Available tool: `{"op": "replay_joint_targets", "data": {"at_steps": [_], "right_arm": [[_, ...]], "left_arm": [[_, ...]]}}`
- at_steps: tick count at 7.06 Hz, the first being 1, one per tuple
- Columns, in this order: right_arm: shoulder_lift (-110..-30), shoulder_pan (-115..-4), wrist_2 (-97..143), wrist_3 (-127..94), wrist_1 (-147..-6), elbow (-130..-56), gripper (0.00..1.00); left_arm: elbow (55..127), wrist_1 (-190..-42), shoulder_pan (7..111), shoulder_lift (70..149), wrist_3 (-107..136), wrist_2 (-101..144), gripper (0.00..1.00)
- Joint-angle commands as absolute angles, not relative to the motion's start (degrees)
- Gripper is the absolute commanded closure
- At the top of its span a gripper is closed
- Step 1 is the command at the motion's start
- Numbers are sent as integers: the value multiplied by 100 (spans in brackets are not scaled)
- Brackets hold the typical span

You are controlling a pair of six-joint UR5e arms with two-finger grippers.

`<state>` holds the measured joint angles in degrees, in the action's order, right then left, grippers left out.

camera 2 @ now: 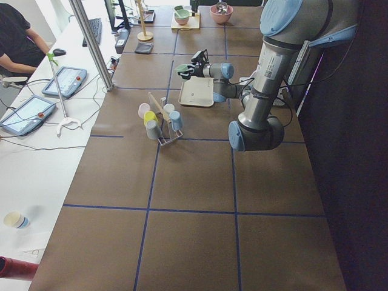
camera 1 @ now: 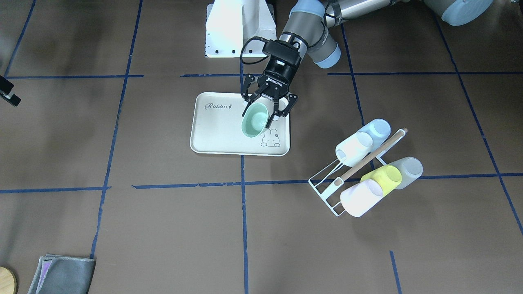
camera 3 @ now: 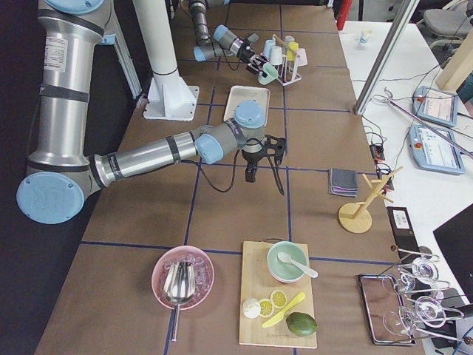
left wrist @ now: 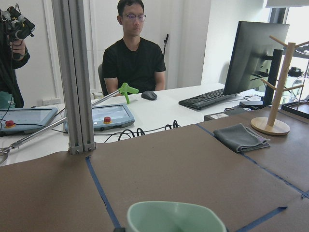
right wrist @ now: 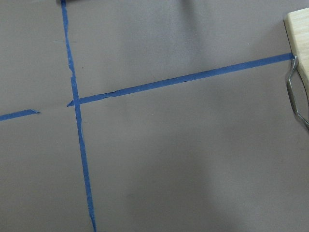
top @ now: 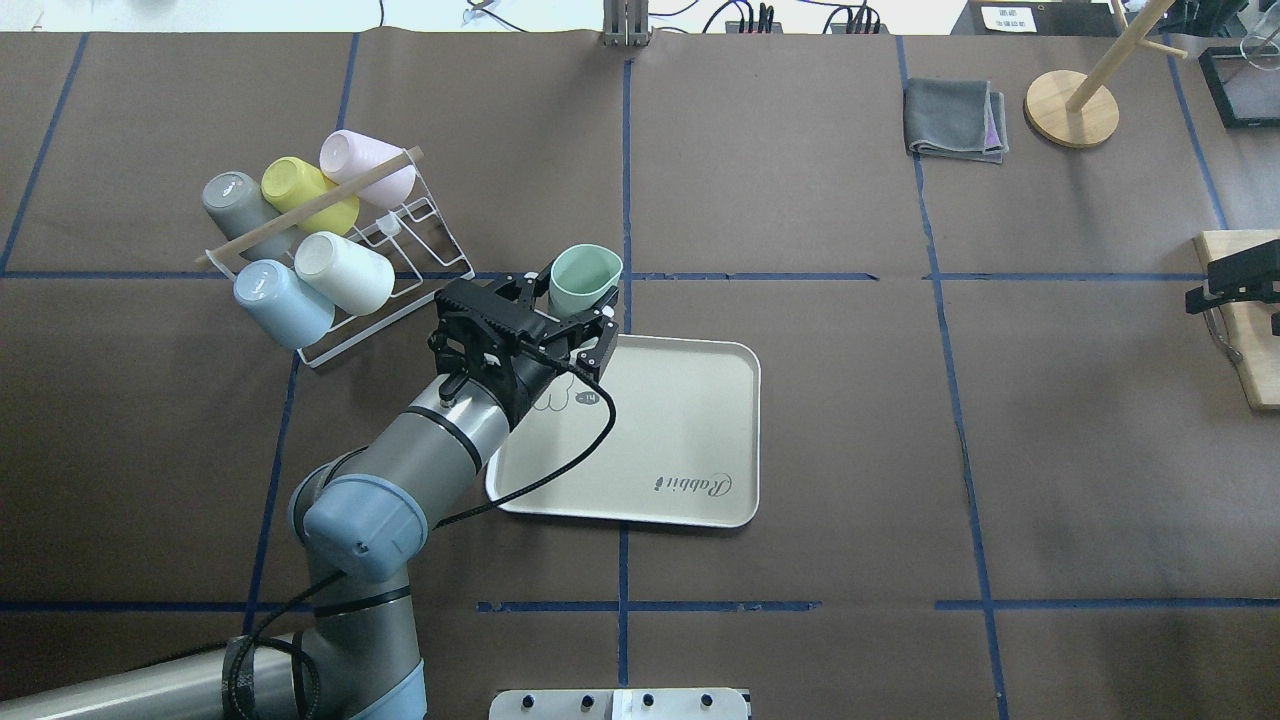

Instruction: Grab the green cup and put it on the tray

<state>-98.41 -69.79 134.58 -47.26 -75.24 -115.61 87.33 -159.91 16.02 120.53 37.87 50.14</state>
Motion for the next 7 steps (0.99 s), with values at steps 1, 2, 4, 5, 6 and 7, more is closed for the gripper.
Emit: {"op": "replay_joint_targets", "data": {"at_steps": [1,2,4,5,6,7], "right_arm": [[-9826,-6979,13456,-4720,-7515,-11558,0],[-9826,-6979,13456,-4720,-7523,-11549,0],[-9809,-6979,13447,-4720,-7523,-11549,0],[-9800,-6970,13447,-4720,-7523,-11549,0],[-9791,-6970,13447,-4720,-7523,-11523,0],[-9782,-6970,13447,-4728,-7523,-11514,0]], "left_arm": [[8411,-16462,1162,12032,3753,4729,51],[8385,-16462,1038,12032,3753,4642,51],[8227,-16453,853,12041,3744,4632,50],[8227,-16444,792,12050,3735,4597,52],[8209,-16392,782,12102,3735,4492,51],[8131,-16400,782,12120,3744,4483,48]]}}
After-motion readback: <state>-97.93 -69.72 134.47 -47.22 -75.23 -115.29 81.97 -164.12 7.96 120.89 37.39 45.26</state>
